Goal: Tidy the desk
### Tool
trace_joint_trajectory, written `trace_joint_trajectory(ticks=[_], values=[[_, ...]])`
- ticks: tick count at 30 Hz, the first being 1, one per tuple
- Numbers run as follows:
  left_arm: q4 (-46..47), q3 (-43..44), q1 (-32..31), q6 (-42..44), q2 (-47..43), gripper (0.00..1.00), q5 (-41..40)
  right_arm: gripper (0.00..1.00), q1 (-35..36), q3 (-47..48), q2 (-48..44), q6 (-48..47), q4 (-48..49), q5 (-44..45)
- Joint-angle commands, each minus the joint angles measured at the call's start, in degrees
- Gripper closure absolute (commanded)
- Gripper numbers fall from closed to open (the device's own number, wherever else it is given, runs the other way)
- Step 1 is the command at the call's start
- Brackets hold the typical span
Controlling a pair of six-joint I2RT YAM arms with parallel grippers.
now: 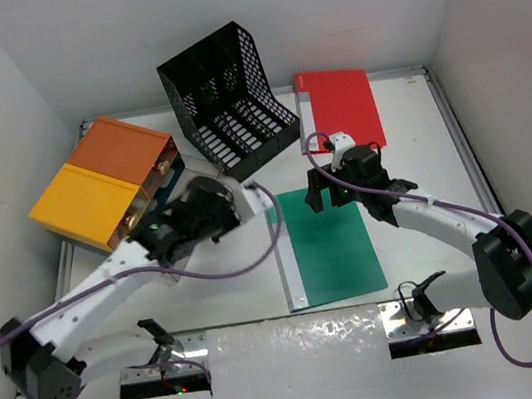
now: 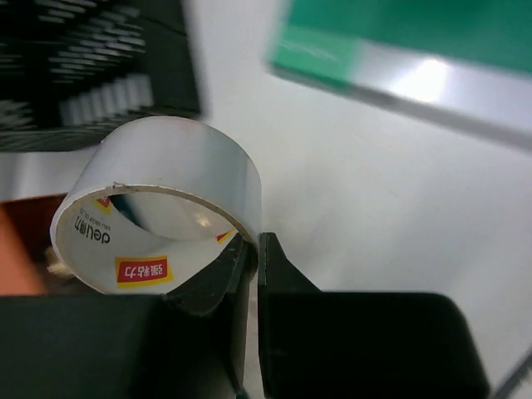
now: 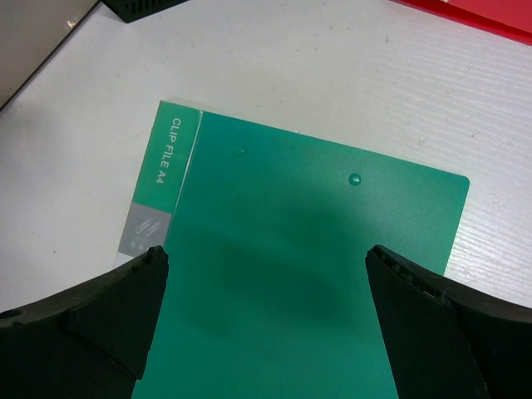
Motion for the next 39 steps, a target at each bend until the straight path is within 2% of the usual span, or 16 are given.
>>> trace_joint_trajectory(ticks=[1,2,6,13,15,20,21,24,26,31,34,36,37,38,39], values=[[0.0,7.3,7.3,-3.1,-3.8,1.00,-2.0,0.01,0.0,0.0,-0.4,-0.7,1.2,0.7],[-1.0,8.1,12.0,-3.5,-3.1,1.00,-2.0,0.01,0.1,-0.1,-0.4,-0.5,1.2,0.6],[-3.1,7.8,20.5,-6.4,4.9,1.00,-3.4,0.01,0.0,0.0,-0.3,-0.3,1.7,0.2],[-0.9,5.1,23.9,-8.4,13.3,1.00,-1.4,0.01,0.1,-0.3,-0.3,-0.2,1.6,0.2],[-0.4,4.5,24.7,-7.9,14.9,1.00,1.3,0.01,0.1,-0.3,-0.3,-0.2,1.6,0.1],[3.5,2.3,26.2,-8.2,20.4,0.99,-3.4,0.01,0.0,-0.3,-0.8,-0.2,1.4,0.1],[3.5,2.5,26.4,-8.3,21.4,0.96,-3.1,0.01,0.1,-0.3,-0.9,-0.2,1.4,0.0],[2.7,3.1,26.6,-8.5,22.1,0.79,-1.8,0.01,0.0,-0.6,-1.2,-0.3,1.7,-0.2],[2.2,3.7,26.6,-9.0,21.9,0.62,-1.9,0.01,0.0,-0.6,-1.3,-0.2,1.6,-0.1],[-4.3,13.4,26.5,-10.4,17.4,0.56,-5.6,0.01,0.1,-0.9,-1.0,-0.2,1.9,0.3],[-5.5,15.6,25.9,-10.0,12.0,0.57,-3.9,0.01,0.0,-0.4,-0.6,-0.2,1.8,0.3],[-7.2,14.2,24.4,-8.2,8.5,0.64,1.4,0.01,0.1,-0.4,-0.6,-0.1,1.9,0.2],[-8.1,13.0,20.9,-6.6,7.7,0.73,2.7,0.01,0.0,-0.3,-0.5,0.1,1.8,0.2],[-10.0,9.7,18.5,-6.1,7.2,0.77,3.2,0.01,0.1,-0.4,-0.5,0.2,2.0,0.3],[-10.9,7.6,13.3,-5.5,7.0,0.81,3.3,0.01,0.0,-0.4,-0.5,0.3,2.1,0.3]])
